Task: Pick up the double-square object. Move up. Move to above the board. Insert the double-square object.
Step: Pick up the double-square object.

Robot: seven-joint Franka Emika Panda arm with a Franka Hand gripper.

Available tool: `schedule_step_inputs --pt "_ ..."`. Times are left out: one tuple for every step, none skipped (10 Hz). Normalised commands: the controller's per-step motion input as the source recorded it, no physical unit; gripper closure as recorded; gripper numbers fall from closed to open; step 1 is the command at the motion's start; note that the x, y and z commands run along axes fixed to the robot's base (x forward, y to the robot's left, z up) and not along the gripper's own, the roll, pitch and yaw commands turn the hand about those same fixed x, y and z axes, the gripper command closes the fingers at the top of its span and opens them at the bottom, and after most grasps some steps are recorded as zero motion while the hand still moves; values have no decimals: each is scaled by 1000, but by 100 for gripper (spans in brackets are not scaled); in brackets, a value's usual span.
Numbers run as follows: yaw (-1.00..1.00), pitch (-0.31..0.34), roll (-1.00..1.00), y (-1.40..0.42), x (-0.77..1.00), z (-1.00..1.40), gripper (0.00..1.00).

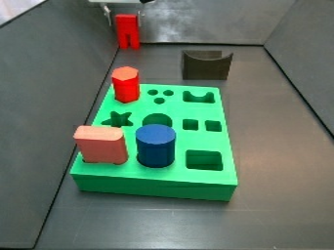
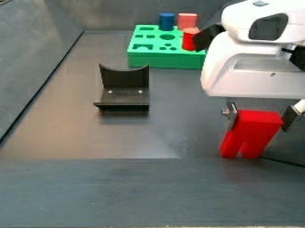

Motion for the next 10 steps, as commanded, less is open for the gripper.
schedule_step_inputs --pt "0 0 0 0 0 0 0" --pt "0 0 0 0 0 0 100" --pt "0 0 0 0 0 0 100" --pt "0 0 0 0 0 0 100" --pt "0 0 0 0 0 0 100" --pt "0 0 0 0 0 0 100" --pt "0 0 0 0 0 0 100" --pt "0 0 0 0 0 0 100" --pt "0 0 0 0 0 0 100" --pt "0 0 0 0 0 0 100"
